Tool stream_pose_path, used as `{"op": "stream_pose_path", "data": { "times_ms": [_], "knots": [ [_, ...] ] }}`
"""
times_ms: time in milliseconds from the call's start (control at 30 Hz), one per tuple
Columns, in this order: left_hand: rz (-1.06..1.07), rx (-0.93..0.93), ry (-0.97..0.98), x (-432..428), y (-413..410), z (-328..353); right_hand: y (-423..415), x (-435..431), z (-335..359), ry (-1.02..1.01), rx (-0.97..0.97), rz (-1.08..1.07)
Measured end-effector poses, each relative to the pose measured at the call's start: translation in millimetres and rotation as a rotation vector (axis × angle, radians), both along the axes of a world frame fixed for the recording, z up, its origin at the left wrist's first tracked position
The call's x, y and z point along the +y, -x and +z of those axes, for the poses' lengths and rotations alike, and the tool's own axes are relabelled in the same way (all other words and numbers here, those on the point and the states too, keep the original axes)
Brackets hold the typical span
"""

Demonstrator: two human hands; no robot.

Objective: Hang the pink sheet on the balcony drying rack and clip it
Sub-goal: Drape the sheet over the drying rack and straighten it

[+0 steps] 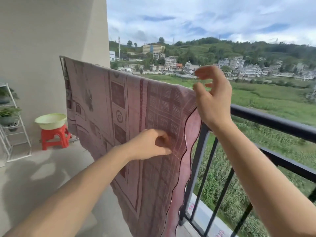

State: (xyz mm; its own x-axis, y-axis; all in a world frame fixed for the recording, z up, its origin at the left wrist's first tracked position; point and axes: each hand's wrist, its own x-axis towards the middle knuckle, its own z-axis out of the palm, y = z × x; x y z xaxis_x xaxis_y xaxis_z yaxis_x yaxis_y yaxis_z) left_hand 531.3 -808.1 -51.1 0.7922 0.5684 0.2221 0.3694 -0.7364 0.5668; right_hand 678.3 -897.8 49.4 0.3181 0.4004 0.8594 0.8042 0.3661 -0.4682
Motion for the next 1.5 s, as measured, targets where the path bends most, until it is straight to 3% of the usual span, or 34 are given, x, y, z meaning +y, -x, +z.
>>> {"op": "stream_pose_path", "data": {
  "times_ms": [100,200,533,700,933,1233,1500],
  "knots": [
    [0.126,-0.052,-0.074,44,29,5,33,34,16,0.185,-0.317,-0.041],
    [0.251,0.021,-0.135,94,66,8,72,83,12,0.344,-0.552,-0.080],
    [0.509,0.006,0.022,246,233,8,198,264,-46,0.859,-0.542,-0.056],
    [0.677,0.006,-0.100,312,285,9,235,339,-64,0.915,-0.567,-0.060],
    [0.690,-0.002,-0.148,423,312,-8,261,460,-73,0.889,-0.606,-0.049],
    [0.710,0.071,-0.219,630,334,2,289,684,-65,0.854,-0.589,-0.022],
    [0.816,0.130,-0.264,808,380,19,347,872,-54,0.836,-0.716,-0.046]
  ]
}}
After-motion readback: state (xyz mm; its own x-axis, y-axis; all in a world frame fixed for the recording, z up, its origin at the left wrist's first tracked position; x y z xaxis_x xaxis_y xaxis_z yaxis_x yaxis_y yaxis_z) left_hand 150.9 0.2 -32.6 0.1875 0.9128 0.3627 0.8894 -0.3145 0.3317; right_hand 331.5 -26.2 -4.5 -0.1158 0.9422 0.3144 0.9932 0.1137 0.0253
